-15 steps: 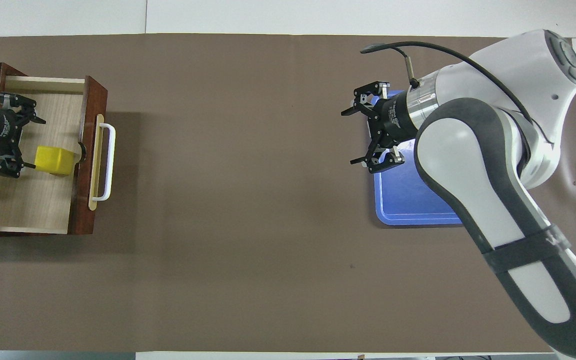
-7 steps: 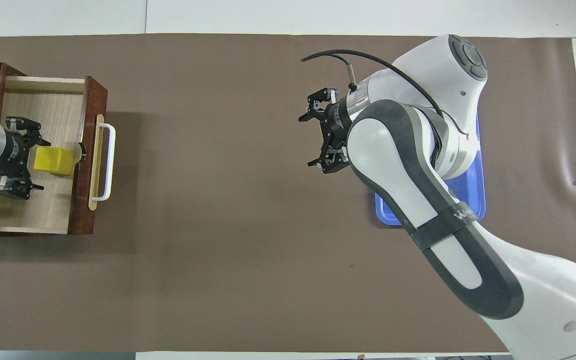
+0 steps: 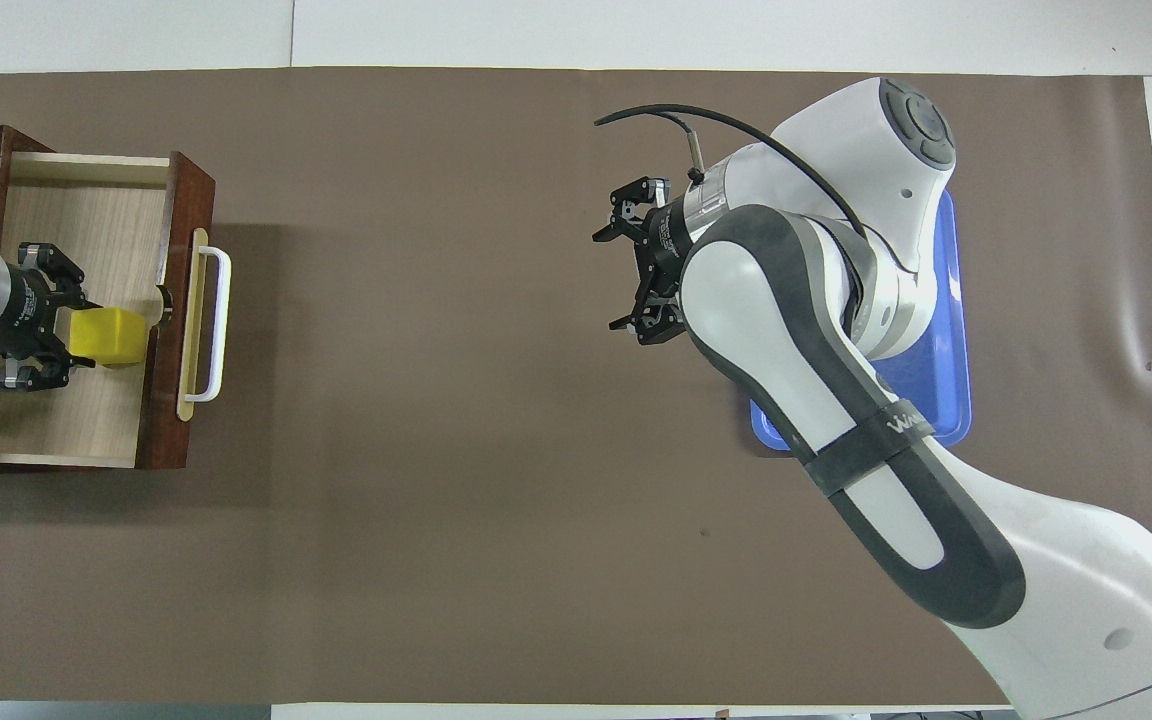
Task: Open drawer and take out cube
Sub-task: 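Lift the cube with the left gripper toward the right gripper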
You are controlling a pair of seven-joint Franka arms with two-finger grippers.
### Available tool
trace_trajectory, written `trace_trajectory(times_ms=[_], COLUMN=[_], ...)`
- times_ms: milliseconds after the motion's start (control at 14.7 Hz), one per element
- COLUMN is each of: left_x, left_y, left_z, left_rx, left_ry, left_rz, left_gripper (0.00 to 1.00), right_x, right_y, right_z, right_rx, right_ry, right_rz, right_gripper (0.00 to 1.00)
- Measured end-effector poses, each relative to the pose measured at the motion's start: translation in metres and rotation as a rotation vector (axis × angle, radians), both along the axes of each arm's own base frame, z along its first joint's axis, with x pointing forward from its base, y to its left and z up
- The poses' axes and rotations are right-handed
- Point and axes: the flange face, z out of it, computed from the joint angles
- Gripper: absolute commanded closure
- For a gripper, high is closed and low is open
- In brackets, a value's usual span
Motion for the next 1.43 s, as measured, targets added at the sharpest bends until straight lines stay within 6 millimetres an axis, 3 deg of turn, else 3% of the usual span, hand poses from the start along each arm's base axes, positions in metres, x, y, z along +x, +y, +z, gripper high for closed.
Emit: trace_trajectory(times_ms=[136,273,545,682,955,1295,1432], left_x=[0.002,0.009,0.033,0.038,0.034,0.0,-0.014], left_y=[0.0,0.0,-0.02,-0.057,-0.158,-0.289,-0.326], left_z=[0.003,0.019,0.094,0.111,0.105,0.081,0.063], left_rx=[0.0,-0.002,-0.068,-0.072,-0.069,-0.059,-0.035], left_ry=[-0.018,-0.039,-0.029,-0.021,-0.023,-0.018,-0.016], left_rz=[0.001,0.005,0.034,0.065,0.165,0.205,0.194], left_gripper=[1.0,1.0,1.0,1.0,1.0,1.0,1.0], right_x=[0.0,0.001,0.002,0.002,0.002,0.001,0.001], right_y=[0.0,-0.001,-0.004,-0.003,-0.004,-0.005,-0.005], right_z=[0.0,0.0,0.0,0.0,-0.004,-0.007,-0.007], right_rx=[0.0,-0.001,0.001,0.005,0.003,0.001,0.0], right_ry=[0.0,0.0,-0.001,-0.002,-0.005,0.001,0.002], right_rz=[-0.001,-0.002,-0.008,-0.011,-0.019,-0.019,-0.019], right_gripper=[0.0,0.0,0.0,0.0,0.0,0.0,0.0])
